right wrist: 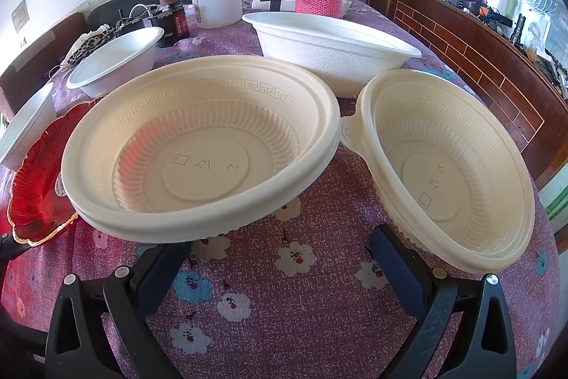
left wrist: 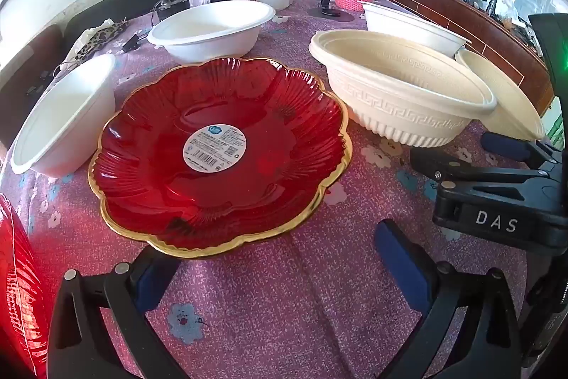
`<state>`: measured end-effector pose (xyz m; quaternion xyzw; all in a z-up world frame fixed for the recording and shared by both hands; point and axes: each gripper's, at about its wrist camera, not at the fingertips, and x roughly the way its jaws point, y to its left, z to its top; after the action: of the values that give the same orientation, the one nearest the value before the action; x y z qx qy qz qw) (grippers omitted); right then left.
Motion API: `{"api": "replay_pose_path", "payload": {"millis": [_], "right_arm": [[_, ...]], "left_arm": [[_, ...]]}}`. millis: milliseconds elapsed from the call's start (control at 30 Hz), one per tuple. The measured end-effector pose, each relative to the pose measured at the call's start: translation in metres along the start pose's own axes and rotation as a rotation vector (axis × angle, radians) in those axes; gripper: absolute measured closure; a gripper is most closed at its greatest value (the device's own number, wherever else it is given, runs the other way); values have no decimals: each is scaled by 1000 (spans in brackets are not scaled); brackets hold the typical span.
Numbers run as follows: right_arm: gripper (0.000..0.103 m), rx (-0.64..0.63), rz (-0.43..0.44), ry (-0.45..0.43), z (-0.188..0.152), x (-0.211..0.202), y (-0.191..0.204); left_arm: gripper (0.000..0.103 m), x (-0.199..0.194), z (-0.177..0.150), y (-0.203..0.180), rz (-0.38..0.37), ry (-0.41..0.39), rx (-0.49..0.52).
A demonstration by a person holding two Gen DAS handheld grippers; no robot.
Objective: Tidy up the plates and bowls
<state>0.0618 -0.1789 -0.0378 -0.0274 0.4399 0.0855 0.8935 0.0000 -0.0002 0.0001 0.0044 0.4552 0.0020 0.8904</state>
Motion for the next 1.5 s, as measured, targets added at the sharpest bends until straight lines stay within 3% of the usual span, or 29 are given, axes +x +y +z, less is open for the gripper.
{"api": "replay_pose_path", "payload": {"millis": [1500], "right_arm": [[1,8,-8,1,0,0,1]], "left_arm": [[0,0,-4,-2,3,-1,-13]]}}
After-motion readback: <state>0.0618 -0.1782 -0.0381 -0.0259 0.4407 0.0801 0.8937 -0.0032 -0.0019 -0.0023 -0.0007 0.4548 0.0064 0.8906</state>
